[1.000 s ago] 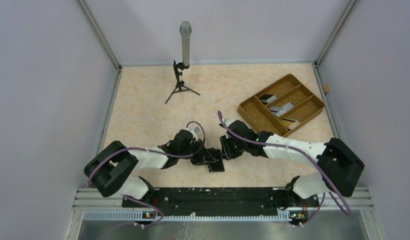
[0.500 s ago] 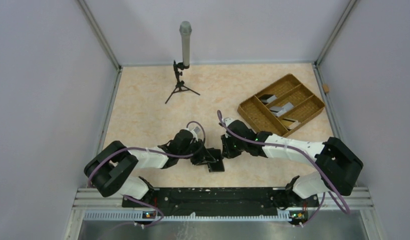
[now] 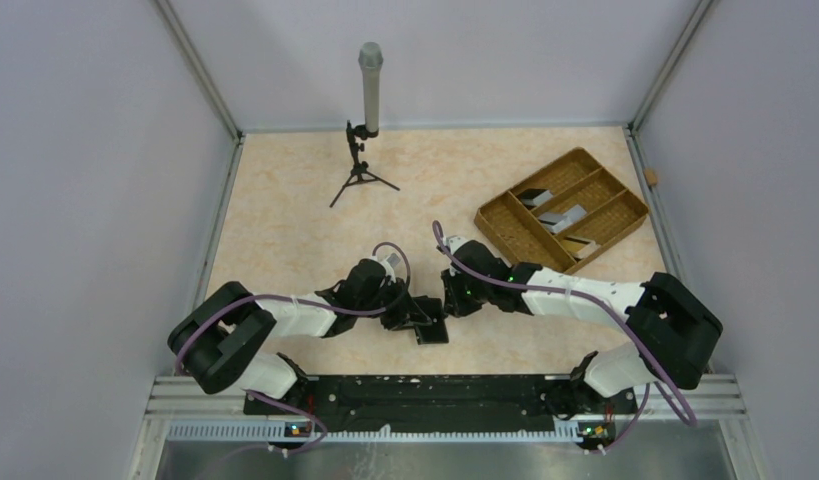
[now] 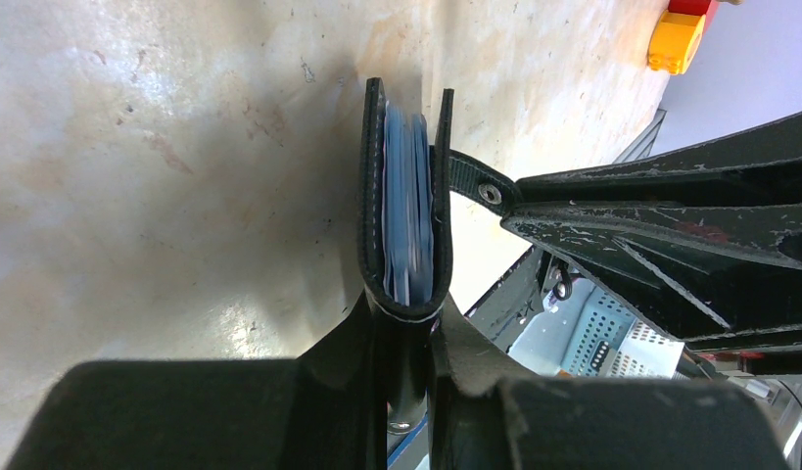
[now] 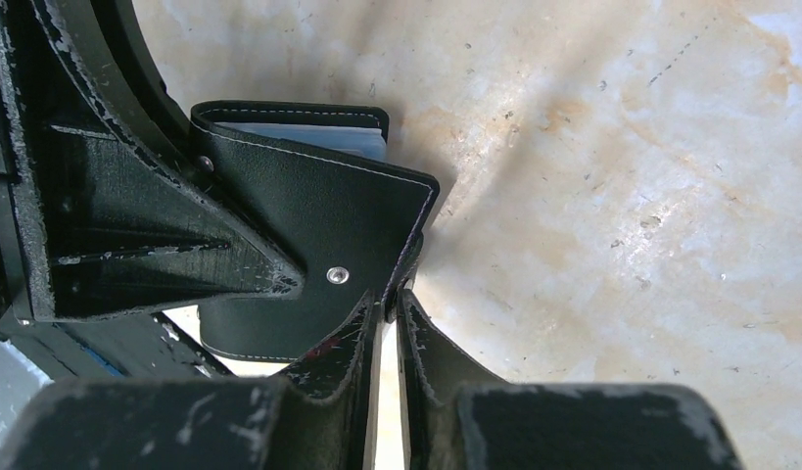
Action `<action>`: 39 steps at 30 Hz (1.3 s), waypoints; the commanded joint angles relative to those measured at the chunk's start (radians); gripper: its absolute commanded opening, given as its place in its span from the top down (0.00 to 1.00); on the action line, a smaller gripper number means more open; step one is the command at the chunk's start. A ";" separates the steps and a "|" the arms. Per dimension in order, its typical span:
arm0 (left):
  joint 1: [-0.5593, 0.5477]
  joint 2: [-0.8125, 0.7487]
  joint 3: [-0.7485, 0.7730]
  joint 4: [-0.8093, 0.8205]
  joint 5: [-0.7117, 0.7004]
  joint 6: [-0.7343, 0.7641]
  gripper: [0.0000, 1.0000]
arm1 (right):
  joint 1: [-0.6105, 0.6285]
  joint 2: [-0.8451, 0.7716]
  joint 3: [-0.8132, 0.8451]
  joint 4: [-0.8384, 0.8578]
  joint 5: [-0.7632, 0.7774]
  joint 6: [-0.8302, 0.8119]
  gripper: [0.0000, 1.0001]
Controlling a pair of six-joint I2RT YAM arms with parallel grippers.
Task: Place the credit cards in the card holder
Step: Close the card holder at the center of the board.
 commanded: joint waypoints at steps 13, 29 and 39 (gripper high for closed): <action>-0.011 0.025 -0.007 -0.102 -0.072 0.053 1.00 | -0.003 0.008 0.016 0.004 0.015 -0.002 0.87; -0.013 0.016 -0.012 -0.101 -0.075 0.052 1.00 | -0.002 0.005 0.008 0.003 0.021 0.004 0.89; -0.016 0.013 -0.015 -0.103 -0.078 0.050 1.00 | -0.002 0.000 -0.004 0.033 0.000 0.004 1.00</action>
